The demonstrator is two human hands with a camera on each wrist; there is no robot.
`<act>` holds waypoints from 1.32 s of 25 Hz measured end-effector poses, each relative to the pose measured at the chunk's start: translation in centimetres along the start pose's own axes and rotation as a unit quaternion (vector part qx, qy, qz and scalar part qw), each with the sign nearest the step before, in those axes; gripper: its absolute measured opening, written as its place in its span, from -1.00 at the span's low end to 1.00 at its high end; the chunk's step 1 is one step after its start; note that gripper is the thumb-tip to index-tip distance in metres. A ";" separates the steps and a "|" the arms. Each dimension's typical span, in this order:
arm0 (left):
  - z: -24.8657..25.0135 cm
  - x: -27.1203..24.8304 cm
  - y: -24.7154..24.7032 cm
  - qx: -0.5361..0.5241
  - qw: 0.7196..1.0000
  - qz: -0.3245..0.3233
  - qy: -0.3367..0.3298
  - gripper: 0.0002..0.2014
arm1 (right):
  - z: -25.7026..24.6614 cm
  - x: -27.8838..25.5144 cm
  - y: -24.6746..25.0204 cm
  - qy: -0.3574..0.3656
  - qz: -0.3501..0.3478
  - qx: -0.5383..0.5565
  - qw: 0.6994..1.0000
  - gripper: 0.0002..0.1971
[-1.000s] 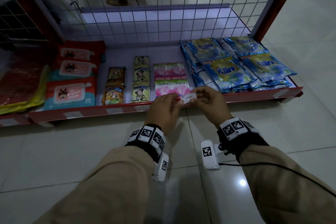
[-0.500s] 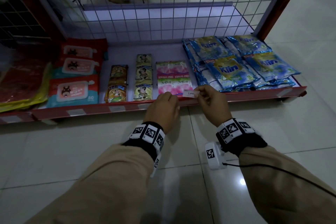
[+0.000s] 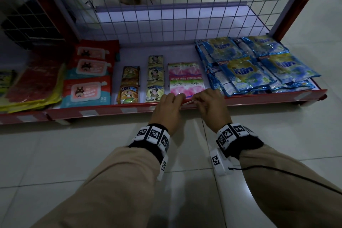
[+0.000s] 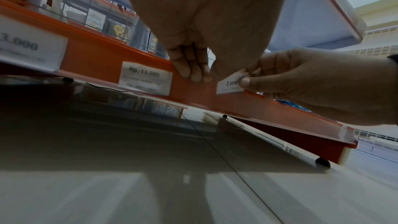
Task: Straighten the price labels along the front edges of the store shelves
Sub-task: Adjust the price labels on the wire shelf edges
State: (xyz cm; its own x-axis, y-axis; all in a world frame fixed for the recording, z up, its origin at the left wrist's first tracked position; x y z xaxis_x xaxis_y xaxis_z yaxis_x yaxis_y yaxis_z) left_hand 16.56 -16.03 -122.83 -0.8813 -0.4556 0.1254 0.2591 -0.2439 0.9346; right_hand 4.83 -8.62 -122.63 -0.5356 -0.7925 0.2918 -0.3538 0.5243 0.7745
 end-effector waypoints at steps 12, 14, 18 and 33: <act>1.0 0.1 -1.3 0.112 0.994 0.014 0.007 -0.73 | 0.1 -0.7 0.1 0.070 -0.021 -0.132 0.988 -0.93; 1.0 -0.2 -1.3 0.112 0.994 0.018 -0.001 -0.73 | 0.2 -0.6 0.0 0.065 -0.018 -0.139 0.988 -0.92; 1.0 -0.2 -1.4 0.126 0.992 0.010 -0.005 -0.69 | 0.3 -1.2 -0.1 0.063 -0.011 -0.151 0.986 -0.91; 1.2 -0.3 -1.6 0.134 0.991 0.000 0.015 -0.66 | 0.3 -1.2 -0.5 0.044 -0.016 -0.204 0.978 -0.87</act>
State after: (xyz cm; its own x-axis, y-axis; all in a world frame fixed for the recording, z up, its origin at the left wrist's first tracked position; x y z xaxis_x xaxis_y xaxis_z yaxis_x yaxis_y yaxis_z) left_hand 15.94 -14.44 -123.91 -0.8684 -0.4813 0.1192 0.1413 -0.0097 0.9899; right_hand 5.42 -7.80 -123.50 -0.4547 -0.8397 0.2969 -0.0253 0.3454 0.9381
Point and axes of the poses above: each hand's wrist, its own x-axis towards the middle knuckle, its own y-axis out of the back of the hand, z = x × y, the point moved 7 cm from there along x, towards the middle knuckle, and after that the axes turned 9 degrees about -y, right-handed, at the moved point
